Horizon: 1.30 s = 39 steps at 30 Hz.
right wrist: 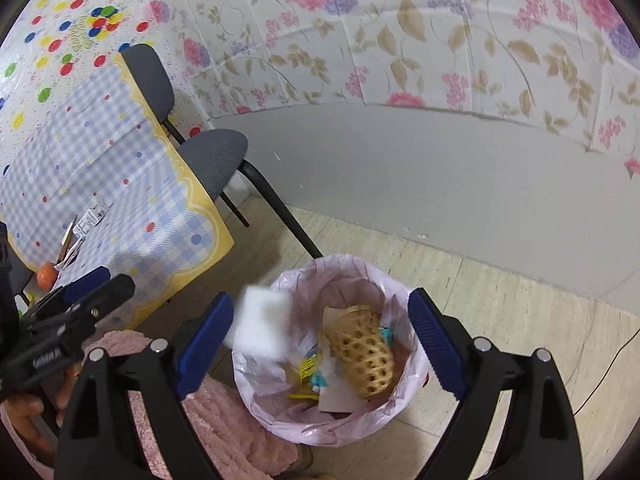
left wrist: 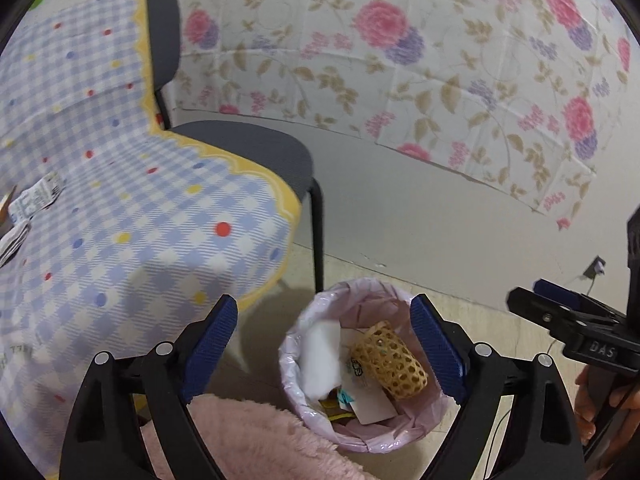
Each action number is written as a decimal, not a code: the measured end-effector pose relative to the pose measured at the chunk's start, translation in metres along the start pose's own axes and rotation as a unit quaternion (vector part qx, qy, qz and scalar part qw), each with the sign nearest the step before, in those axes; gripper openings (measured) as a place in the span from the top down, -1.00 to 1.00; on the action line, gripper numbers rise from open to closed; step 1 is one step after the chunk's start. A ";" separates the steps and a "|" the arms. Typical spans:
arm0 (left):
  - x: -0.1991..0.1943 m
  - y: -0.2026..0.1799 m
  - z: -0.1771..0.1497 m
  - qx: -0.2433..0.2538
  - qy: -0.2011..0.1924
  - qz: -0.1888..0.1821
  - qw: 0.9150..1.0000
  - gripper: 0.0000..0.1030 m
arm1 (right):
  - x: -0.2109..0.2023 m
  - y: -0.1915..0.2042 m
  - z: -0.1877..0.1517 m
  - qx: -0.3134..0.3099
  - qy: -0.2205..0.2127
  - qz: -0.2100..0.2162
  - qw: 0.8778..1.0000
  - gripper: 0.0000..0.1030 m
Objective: Collect trash
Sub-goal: 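Open both tools over the bin to drop the block and basket, then move both tools back over the remaining trash on the chair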
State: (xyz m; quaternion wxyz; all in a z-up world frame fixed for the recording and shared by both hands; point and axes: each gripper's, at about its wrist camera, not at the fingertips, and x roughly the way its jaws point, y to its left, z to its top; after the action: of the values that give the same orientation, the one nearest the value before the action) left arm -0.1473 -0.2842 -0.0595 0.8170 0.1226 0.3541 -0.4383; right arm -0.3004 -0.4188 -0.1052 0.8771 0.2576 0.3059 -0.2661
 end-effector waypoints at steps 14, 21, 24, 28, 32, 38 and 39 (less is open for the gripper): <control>-0.062 0.050 0.004 -0.052 -0.041 0.084 0.994 -0.70 | -0.026 0.065 0.018 -0.077 -0.023 0.024 0.996 -0.68; -0.099 0.100 0.001 -0.097 -0.068 0.133 0.984 -0.70 | -0.029 0.122 0.034 -0.135 -0.044 0.056 0.988 -0.66; -0.116 0.122 0.000 -0.117 -0.079 0.156 0.978 -0.70 | -0.024 0.146 0.040 -0.159 -0.046 0.069 0.984 -0.60; -0.136 0.151 -0.003 -0.138 -0.087 0.189 0.968 -0.70 | -0.013 0.183 0.046 -0.184 -0.041 0.099 0.977 -0.55; -0.155 0.181 -0.006 -0.160 -0.090 0.221 0.958 -0.70 | -0.007 0.220 0.056 -0.205 -0.046 0.126 0.969 -0.52; -0.181 0.221 -0.005 -0.184 -0.100 0.259 0.943 -0.70 | 0.002 0.266 0.072 -0.233 -0.055 0.147 0.960 -0.25; -0.183 0.226 -0.004 -0.185 -0.100 0.265 0.941 -0.70 | 0.005 0.276 0.075 -0.240 -0.057 0.150 0.958 -0.22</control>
State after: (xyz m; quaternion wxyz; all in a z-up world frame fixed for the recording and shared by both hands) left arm -0.0348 -0.0347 0.0385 0.9431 0.0138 0.2999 -0.1430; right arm -0.0949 -0.2658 0.0219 0.9588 0.0673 0.2684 -0.0648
